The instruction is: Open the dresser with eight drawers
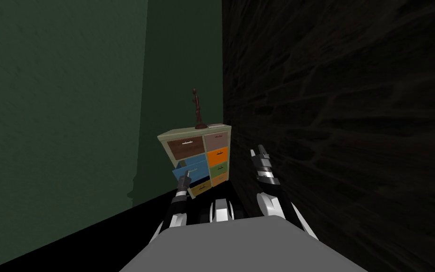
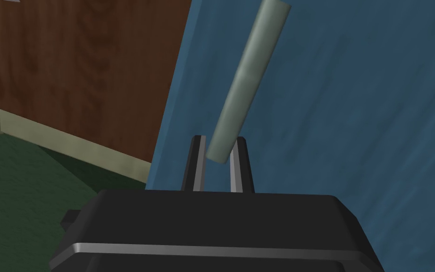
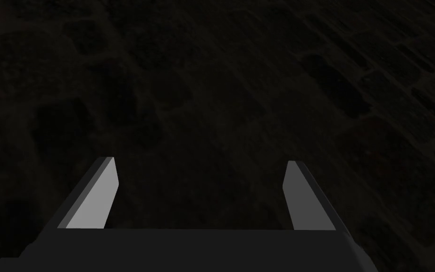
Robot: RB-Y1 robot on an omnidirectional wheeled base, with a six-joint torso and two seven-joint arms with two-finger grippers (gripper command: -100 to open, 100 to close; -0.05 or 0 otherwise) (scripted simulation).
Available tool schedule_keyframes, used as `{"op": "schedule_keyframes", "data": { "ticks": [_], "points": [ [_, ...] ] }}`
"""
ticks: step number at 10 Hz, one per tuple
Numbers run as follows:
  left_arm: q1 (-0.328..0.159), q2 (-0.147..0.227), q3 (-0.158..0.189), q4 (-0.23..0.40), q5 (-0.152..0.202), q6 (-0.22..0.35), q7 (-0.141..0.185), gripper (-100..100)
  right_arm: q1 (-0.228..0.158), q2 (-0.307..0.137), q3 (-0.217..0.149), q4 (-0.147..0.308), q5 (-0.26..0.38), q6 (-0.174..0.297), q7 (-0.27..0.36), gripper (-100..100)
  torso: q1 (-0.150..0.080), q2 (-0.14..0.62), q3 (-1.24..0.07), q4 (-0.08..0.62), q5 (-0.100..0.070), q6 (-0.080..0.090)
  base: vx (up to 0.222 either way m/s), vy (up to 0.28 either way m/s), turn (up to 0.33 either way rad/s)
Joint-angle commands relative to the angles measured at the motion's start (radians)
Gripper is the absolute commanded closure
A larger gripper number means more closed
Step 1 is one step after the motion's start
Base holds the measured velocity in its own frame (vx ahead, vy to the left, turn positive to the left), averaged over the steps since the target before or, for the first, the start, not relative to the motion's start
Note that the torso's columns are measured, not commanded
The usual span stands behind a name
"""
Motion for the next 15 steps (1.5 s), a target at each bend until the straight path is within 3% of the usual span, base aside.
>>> {"op": "schedule_keyframes", "data": {
  "ticks": [1, 2, 6, 7, 8, 11, 12, 14, 15],
  "points": [
    [-0.015, 0.001, 0.008, 0.057, 0.0, 0.007, 0.001, 100, 0.0, 0.0, 0.0, 0.0, 0.0, 0.0, 0.0, 0, 0.004, -0.004, -0.002, -0.002, 0.001, -0.002, -0.022, 0.001, 0.006],
    [-0.076, 0.024, 0.059, 0.094, 0.005, 0.003, 0.012, 100, 0.0, 0.0, 0.0, 0.0, 0.0, 0.0, 0.0, 0, 0.008, -0.008, -0.004, -0.004, 0.003, -0.003, -0.128, -0.02, -0.273],
    [-0.093, 0.024, 0.064, 0.149, 0.005, 0.003, 0.012, 100, 0.0, 0.0, 0.0, 0.0, 0.0, 0.0, 0.0, 0, 0.009, -0.007, -0.004, -0.006, 0.004, -0.005, -0.066, -0.021, -0.036],
    [-0.143, 0.047, 0.111, 0.172, 0.01, -0.001, 0.023, 100, 0.0, 0.0, 0.0, 0.0, 0.0, 0.0, 0.0, 0, 0.012, -0.009, -0.005, -0.007, 0.005, -0.005, -0.141, -0.026, -0.277],
    [-0.171, 0.047, 0.121, 0.204, 0.01, -0.001, 0.023, 100, 0.0, 0.0, 0.0, 0.0, 0.0, 0.0, 0.0, 0, 0.009, -0.002, -0.001, -0.005, 0.006, 0.0, -0.175, -0.028, -0.164],
    [-0.171, 0.047, 0.121, 0.241, 0.01, -0.001, 0.023, 100, 0.0, 0.0, 0.0, 0.0, 0.0, 0.0, 0.0, 0, 0.01, -0.007, -0.004, -0.006, 0.004, -0.006, -0.028, -0.023, 0.008],
    [-0.236, 0.07, 0.17, 0.272, 0.015, -0.005, 0.034, 100, 0.001, 0.0, 0.0, 0.0, 0.0, 0.0, 0.0, 0, 0.012, -0.009, -0.005, -0.007, 0.006, -0.005, -0.144, -0.038, -0.251],
    [-0.249, 0.07, 0.177, 0.333, 0.015, -0.005, 0.034, 100, 0.0, 0.0, 0.0, 0.0, 0.0, 0.0, 0.0, 0, 0.007, 0.0, 0.0, -0.004, 0.005, -0.002, -0.121, -0.036, -0.096],
    [-0.313, 0.093, 0.223, 0.358, 0.019, -0.009, 0.045, 100, 0.0, 0.0, 0.0, 0.0, 0.0, 0.0, 0.0, 0, 0.009, -0.005, -0.002, -0.006, 0.005, -0.006, -0.152, -0.094, -0.241]
  ]
}}
